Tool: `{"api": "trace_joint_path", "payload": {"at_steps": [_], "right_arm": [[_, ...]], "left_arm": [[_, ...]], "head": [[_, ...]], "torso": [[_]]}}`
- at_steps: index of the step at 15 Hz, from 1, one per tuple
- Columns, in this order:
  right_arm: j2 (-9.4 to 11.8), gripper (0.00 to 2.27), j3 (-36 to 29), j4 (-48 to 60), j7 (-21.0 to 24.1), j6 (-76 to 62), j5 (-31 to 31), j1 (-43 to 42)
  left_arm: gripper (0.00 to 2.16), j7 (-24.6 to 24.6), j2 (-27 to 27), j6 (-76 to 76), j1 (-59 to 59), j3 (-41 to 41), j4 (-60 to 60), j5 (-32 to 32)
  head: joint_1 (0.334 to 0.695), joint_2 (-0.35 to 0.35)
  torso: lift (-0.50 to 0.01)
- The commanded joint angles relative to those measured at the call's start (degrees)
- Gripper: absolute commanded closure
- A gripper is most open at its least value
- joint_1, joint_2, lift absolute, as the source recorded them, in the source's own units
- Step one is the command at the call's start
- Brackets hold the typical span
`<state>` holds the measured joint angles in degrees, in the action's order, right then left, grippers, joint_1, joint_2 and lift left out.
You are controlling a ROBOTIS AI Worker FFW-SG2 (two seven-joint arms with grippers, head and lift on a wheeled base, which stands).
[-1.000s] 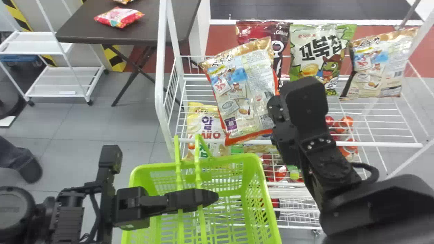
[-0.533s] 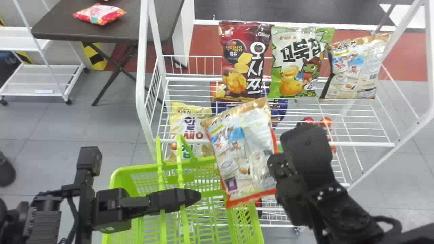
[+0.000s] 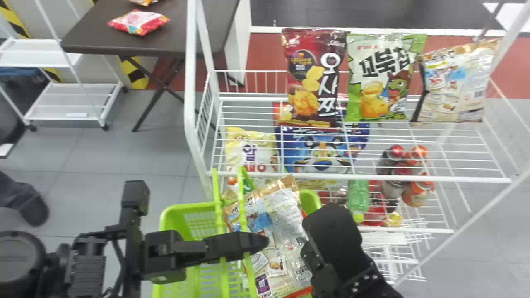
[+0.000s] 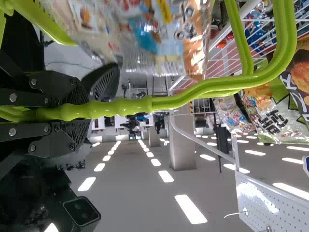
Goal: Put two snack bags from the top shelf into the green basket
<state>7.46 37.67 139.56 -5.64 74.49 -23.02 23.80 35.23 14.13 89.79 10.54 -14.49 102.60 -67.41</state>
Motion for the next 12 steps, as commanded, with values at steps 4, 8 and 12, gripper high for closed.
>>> {"api": "trace_joint_path", "payload": {"at_steps": [4,8,12], "right_arm": [[-1.0,0.0,-2.4,-6.8,0.0,-6.0,3.2,-0.8],[-1.2,0.08,-14.7,-5.7,0.5,-25.0,11.0,2.0],[-3.7,0.06,-28.2,-8.9,0.5,-35.0,16.0,0.2]], "left_arm": [[2.14,0.2,0.1,0.2,0.0,-0.2,0.0,0.0],[2.14,0.4,0.1,0.2,-0.1,-0.2,-0.6,0.0],[2.14,0.4,0.0,0.2,0.0,0.0,-0.7,0.0]], "head": [[0.695,0.148],[0.695,0.12],[0.695,0.029]], "torso": [[-0.001],[-0.001],[-0.001]]}}
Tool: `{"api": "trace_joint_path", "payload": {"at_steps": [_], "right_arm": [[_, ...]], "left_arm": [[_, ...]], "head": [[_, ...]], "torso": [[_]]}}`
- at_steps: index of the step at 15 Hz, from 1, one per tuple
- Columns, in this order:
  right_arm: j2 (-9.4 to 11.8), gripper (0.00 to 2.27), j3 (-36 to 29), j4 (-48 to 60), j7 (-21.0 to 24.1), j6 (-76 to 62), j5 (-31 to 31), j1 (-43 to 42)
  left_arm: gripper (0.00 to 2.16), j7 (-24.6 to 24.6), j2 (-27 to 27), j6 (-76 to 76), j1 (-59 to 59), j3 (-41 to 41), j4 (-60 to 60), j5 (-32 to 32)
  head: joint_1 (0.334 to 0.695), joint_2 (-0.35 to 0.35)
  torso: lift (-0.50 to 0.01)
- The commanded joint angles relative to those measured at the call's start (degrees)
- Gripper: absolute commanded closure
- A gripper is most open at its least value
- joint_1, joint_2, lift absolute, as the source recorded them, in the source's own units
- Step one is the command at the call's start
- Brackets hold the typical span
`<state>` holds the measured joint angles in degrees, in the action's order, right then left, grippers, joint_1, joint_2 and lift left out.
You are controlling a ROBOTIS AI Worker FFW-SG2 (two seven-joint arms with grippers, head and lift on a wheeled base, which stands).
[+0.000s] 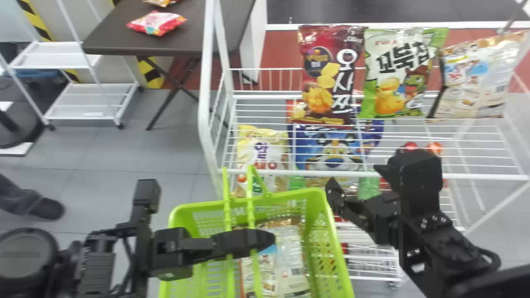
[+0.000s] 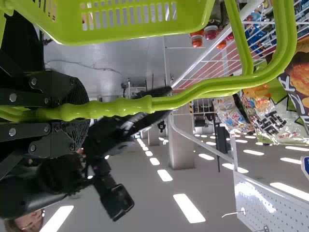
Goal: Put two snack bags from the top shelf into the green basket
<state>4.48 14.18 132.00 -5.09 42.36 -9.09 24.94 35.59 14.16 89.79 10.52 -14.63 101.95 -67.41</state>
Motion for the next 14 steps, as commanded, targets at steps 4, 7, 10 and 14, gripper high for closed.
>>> {"api": "trace_joint_path", "payload": {"at_steps": [4,7,10,14], "right_arm": [[-0.9,0.05,-18.0,-9.0,-2.3,-9.9,8.7,-6.7],[-0.8,0.05,-25.3,-15.8,-5.7,-11.6,11.4,-13.0],[-0.3,0.05,-29.2,-22.7,-7.6,-12.7,11.3,-19.0],[1.8,0.05,-29.7,-35.9,-8.0,-15.5,9.4,-27.8]], "left_arm": [[2.14,-0.1,0.0,0.2,0.0,0.3,-0.2,0.1],[2.14,-0.1,0.0,0.2,0.0,0.3,-0.1,0.0],[2.14,-0.3,0.3,0.2,0.0,0.2,0.2,0.1],[2.14,-0.5,0.4,0.2,0.0,0.3,0.3,0.0]], "head": [[0.695,-0.129],[0.695,-0.234],[0.695,-0.295],[0.695,-0.337]], "torso": [[-0.001],[-0.001],[-0.001],[-0.001]]}}
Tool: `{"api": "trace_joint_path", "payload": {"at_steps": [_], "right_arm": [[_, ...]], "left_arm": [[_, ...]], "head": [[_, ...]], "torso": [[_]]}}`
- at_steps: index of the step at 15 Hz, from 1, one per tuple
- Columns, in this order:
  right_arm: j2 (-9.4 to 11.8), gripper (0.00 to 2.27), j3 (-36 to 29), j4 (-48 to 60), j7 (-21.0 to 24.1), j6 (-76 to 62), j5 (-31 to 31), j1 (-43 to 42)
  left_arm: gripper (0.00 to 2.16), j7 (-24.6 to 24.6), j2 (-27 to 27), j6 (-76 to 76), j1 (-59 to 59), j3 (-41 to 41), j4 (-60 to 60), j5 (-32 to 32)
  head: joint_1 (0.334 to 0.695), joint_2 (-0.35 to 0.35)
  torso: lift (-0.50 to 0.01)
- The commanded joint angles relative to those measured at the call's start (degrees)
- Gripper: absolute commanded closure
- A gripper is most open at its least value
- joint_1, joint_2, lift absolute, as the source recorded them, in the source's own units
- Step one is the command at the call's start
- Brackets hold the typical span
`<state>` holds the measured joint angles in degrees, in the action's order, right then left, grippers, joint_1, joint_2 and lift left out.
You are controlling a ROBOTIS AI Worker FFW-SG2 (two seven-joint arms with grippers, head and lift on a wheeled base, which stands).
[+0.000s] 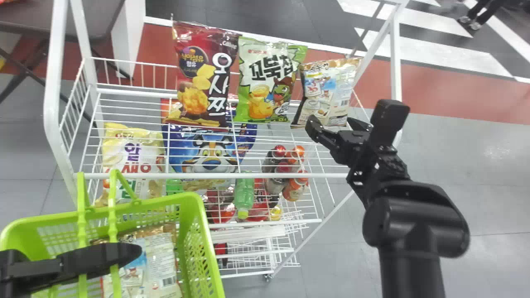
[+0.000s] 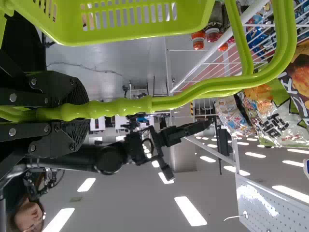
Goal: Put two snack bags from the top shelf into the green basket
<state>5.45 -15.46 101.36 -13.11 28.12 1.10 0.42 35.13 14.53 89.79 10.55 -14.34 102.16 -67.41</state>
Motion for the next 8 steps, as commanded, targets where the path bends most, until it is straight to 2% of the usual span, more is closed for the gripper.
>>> {"api": "trace_joint_path", "payload": {"at_steps": [1,6,8], "right_arm": [[1.1,0.05,-0.3,-8.5,0.1,-2.0,-0.8,-5.4],[1.1,0.05,-0.9,-24.3,0.5,-12.0,-4.2,-14.3],[2.1,0.05,-0.8,-32.3,0.5,-17.3,-6.8,-19.1]], "left_arm": [[2.14,-0.1,0.2,0.2,-0.1,0.0,0.0,0.0],[2.14,-0.4,0.2,0.2,-1.7,1.7,-0.3,0.0],[2.14,-0.4,0.3,0.2,-2.0,1.8,-0.7,0.1]], "head": [[0.695,-0.341],[0.695,-0.35],[0.695,-0.35]], "torso": [[-0.001],[-0.001],[-0.001]]}}
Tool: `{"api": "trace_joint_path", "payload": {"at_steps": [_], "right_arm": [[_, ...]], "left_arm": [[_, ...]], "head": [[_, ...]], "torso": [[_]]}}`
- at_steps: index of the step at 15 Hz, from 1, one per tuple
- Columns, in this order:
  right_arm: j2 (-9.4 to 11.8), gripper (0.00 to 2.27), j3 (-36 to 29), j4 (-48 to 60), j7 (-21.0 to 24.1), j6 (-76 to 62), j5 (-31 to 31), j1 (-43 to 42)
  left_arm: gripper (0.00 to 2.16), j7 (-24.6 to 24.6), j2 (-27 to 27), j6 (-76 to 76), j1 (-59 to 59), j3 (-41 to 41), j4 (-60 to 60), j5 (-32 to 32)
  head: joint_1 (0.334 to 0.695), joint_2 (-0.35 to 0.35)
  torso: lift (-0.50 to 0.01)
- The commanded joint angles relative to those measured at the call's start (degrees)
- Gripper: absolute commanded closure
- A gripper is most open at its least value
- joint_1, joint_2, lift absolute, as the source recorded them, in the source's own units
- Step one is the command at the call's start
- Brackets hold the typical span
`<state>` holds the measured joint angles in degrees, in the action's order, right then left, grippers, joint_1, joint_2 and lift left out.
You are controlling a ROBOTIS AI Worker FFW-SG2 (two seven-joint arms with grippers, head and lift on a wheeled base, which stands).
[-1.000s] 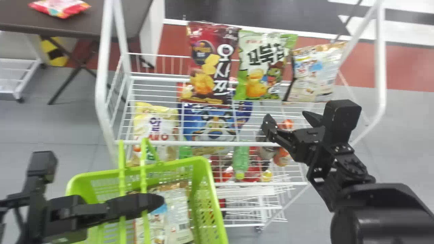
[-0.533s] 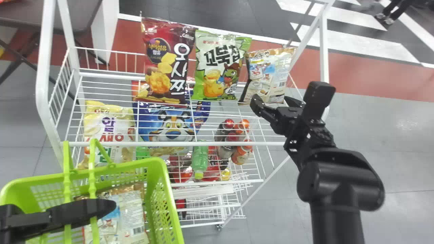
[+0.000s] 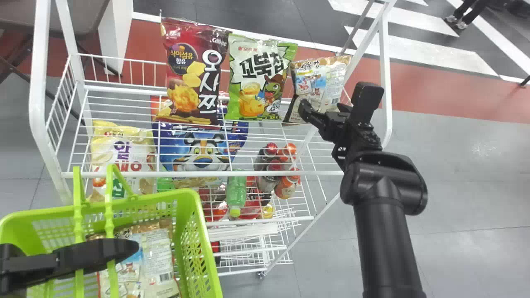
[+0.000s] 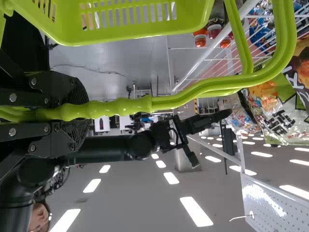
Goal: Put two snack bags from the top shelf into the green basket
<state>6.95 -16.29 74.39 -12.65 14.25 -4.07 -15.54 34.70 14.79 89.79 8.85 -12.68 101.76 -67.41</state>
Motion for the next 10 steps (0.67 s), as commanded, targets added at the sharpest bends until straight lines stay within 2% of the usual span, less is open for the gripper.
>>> {"api": "trace_joint_path", "payload": {"at_steps": [1,2,3,4,5,6,8,10], "right_arm": [[1.6,0.05,0.0,-8.3,0.0,-4.1,-2.5,-4.9],[2.7,0.08,-0.1,-9.1,-0.2,-3.7,-3.0,-5.6],[3.2,0.27,0.0,-10.1,-0.2,-3.7,-3.2,-6.2],[3.2,0.81,0.1,-10.1,-0.3,-3.7,-3.5,-6.3],[3.2,1.65,0.3,-10.0,-0.3,-3.0,-3.2,-5.6],[3.1,2.06,0.1,-9.3,0.1,-3.2,-3.2,-4.5],[2.9,2.24,0.0,-4.2,0.2,-3.2,-2.0,-1.0],[2.8,2.24,-0.1,1.9,0.0,-0.9,-1.2,2.7]], "left_arm": [[2.14,0.0,0.2,0.2,-1.2,0.9,-1.0,0.1],[2.14,0.0,0.2,0.2,-2.7,2.3,-2.0,0.2],[2.14,0.2,0.2,0.2,-2.8,2.3,-2.2,0.3],[2.14,0.2,0.3,0.2,-2.7,2.2,-2.4,0.2],[2.14,0.2,0.3,0.2,-2.6,2.1,-2.4,0.2],[2.14,0.2,0.3,0.2,-2.5,2.1,-2.4,0.2],[2.14,0.1,0.3,0.2,-2.5,2.2,-2.4,0.3],[2.14,-0.1,0.3,0.2,-2.6,2.3,-2.4,0.3]], "head": [[0.695,-0.35],[0.695,-0.35],[0.695,-0.35],[0.695,-0.35],[0.695,-0.35],[0.695,-0.35],[0.695,-0.35],[0.695,-0.35]], "torso": [[-0.001],[-0.001],[-0.001],[-0.001],[-0.001],[-0.001],[-0.001],[-0.001]]}}
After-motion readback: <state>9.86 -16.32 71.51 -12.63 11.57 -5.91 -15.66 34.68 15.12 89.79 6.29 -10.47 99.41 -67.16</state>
